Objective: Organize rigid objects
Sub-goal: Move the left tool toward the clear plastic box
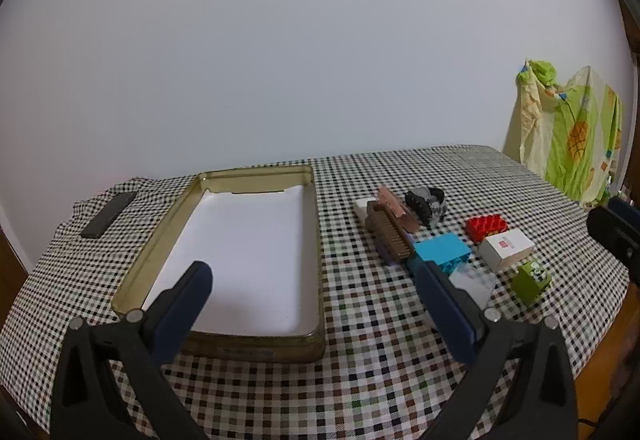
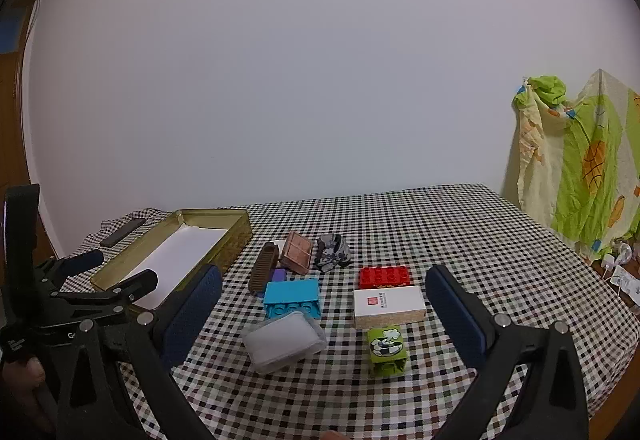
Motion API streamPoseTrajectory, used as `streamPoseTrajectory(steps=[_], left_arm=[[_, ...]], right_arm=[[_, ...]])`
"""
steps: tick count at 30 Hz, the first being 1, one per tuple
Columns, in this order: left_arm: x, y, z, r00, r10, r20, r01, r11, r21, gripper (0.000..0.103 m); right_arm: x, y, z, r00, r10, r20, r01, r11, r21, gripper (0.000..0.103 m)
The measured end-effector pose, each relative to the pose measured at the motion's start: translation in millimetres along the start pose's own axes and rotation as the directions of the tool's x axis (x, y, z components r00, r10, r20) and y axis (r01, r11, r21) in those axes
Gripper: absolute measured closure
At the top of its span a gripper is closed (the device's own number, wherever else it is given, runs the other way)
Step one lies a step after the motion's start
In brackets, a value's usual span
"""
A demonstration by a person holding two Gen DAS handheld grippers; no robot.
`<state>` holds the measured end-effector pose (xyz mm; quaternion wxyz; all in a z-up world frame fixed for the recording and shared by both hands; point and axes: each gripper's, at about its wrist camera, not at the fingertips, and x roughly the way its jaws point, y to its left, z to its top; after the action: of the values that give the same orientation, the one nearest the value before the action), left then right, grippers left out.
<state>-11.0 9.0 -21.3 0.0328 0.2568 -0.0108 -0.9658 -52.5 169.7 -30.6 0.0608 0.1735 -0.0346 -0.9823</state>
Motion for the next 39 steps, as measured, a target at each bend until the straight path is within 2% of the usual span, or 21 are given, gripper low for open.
streamPoseTrajectory(steps=[6, 19, 22, 30, 33, 36, 39], left_arm=[[7, -8, -1, 1.000, -0.003, -0.018, 0.003, 1.000, 0.013, 0.000], [30, -48, -10, 0.994, -0.055, -0.090, 0.064, 0.992, 0.104, 0.000], [35, -59, -12, 0.987, -0.099, -0.130, 0.115, 0.986, 0.117, 0.000], [51, -100, -20, 0.972, -0.139, -0.192, 0.178, 0.963, 0.205, 0.001], [63, -106, -22, 0.955, -0.167, -0.246, 0.218, 0.956, 0.198, 0.006], [68, -110, -22, 0.954, -0.165, -0.252, 0.220, 0.953, 0.209, 0.008], [74, -113, -26, 0.929, -0.225, -0.293, 0.286, 0.940, 0.184, 0.017]], right_arm=[[3, -10, -2, 1.000, -0.010, -0.011, 0.010, 1.000, 0.006, 0.000], [7, -47, -14, 0.996, -0.077, -0.047, 0.079, 0.996, 0.037, 0.000], [5, -56, -19, 0.994, -0.100, -0.053, 0.102, 0.993, 0.052, 0.000], [5, -80, -30, 0.990, -0.118, -0.074, 0.124, 0.988, 0.087, 0.000], [13, -85, -35, 0.990, -0.103, -0.092, 0.112, 0.990, 0.089, 0.000], [23, -87, -42, 0.988, -0.088, -0.127, 0.100, 0.991, 0.088, 0.000], [31, -84, -46, 0.984, -0.087, -0.155, 0.099, 0.993, 0.071, 0.000]])
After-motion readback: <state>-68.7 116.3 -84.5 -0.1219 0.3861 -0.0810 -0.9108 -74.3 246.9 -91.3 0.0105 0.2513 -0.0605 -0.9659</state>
